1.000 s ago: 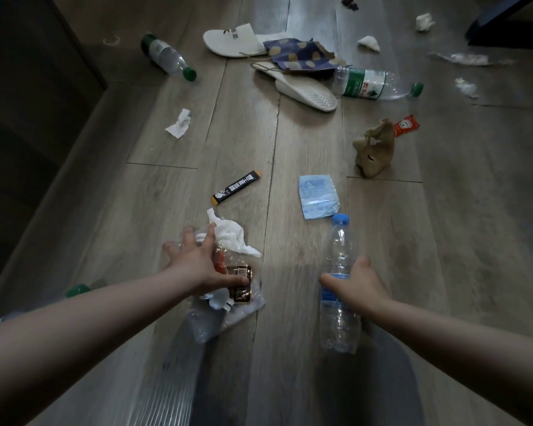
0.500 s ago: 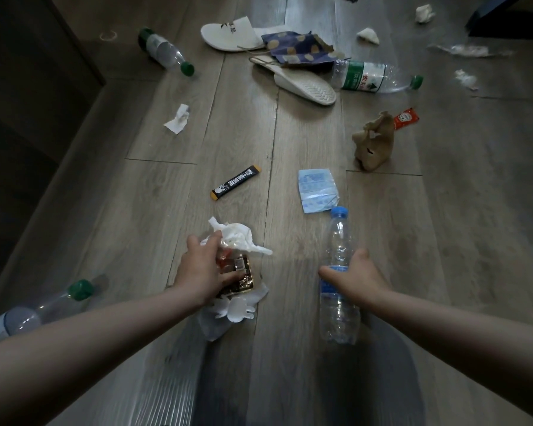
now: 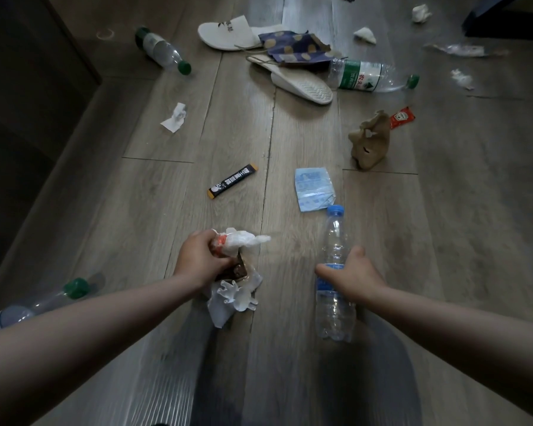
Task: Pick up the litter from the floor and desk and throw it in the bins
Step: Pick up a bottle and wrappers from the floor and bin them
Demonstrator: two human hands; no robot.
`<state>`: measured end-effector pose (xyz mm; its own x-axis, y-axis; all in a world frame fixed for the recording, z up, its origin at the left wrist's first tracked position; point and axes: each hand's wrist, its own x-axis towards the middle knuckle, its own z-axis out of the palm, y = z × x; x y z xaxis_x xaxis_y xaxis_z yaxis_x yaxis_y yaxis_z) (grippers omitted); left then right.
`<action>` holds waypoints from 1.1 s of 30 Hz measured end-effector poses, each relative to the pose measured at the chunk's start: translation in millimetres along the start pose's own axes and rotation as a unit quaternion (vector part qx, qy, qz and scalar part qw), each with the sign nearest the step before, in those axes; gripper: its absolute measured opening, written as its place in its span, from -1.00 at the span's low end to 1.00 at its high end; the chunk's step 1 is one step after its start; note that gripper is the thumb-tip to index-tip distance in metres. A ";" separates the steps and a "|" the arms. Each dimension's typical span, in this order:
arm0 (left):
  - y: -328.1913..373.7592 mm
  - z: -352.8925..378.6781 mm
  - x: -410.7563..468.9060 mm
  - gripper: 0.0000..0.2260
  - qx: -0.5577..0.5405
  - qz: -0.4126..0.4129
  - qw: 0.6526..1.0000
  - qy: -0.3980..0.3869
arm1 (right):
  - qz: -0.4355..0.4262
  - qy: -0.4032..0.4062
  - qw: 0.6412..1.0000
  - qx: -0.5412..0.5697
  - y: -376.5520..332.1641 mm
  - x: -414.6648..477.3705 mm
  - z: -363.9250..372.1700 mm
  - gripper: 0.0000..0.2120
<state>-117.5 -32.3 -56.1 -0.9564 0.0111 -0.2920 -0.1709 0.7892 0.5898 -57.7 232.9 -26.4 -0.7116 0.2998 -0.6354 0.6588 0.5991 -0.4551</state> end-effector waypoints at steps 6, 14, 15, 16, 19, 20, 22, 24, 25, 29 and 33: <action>1.7 -7.5 -2.4 -0.45 -0.029 -0.035 0.998 -0.051 | 0.001 -0.012 1.000 0.017 1.8 1.7 -1.1 -0.37; 8.0 -6.5 -13.9 0.07 0.021 -0.027 0.990 -0.135 | 0.006 -0.020 1.000 0.008 -0.4 1.3 -2.8 -0.34; 7.7 -3.7 -15.0 0.08 0.022 -0.024 0.991 -0.132 | 0.005 -0.022 1.000 0.009 -0.6 1.2 -3.1 -0.34; 7.6 -0.8 -16.4 0.06 0.025 -0.019 0.991 -0.127 | 0.004 -0.022 1.000 0.011 -0.6 1.0 -3.3 -0.34; 9.8 4.1 -18.3 -0.07 0.032 -0.010 0.994 -0.104 | 0.004 -0.025 1.000 0.011 -0.5 0.2 -3.8 -0.34; 10.6 3.7 -17.2 -0.12 0.030 -0.011 0.995 -0.099 | 0.004 -0.025 1.000 0.011 -0.3 0.2 -4.0 -0.34; 12.8 0.6 -14.3 -0.24 0.027 -0.015 0.995 -0.092 | 0.003 -0.028 1.000 0.009 0.1 -0.1 -4.3 -0.34; 15.4 -2.9 -10.5 -0.33 0.025 -0.020 0.996 -0.085 | 0.002 -0.028 1.000 0.009 0.0 -0.4 -4.2 -0.35; 16.9 -4.4 -8.9 -0.38 0.009 -0.025 0.996 -0.087 | 0.002 -0.025 1.000 0.007 -0.1 -0.7 -3.9 -0.35; 24.8 -10.1 -1.3 -0.76 -0.120 -0.089 0.985 -0.091 | 0.000 -0.014 1.000 0.005 -0.8 -1.9 -3.4 -0.34; 29.0 -17.7 4.1 -0.83 -0.172 -0.119 0.974 -0.083 | 0.002 -0.020 1.000 0.006 -1.2 -2.2 -4.5 -0.34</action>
<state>-130.5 -20.3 -26.8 -0.8334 -0.0253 -0.5521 -0.4795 0.5298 0.6996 -58.0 234.9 -21.6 -0.6988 0.2711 -0.6620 0.6645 0.5885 -0.4605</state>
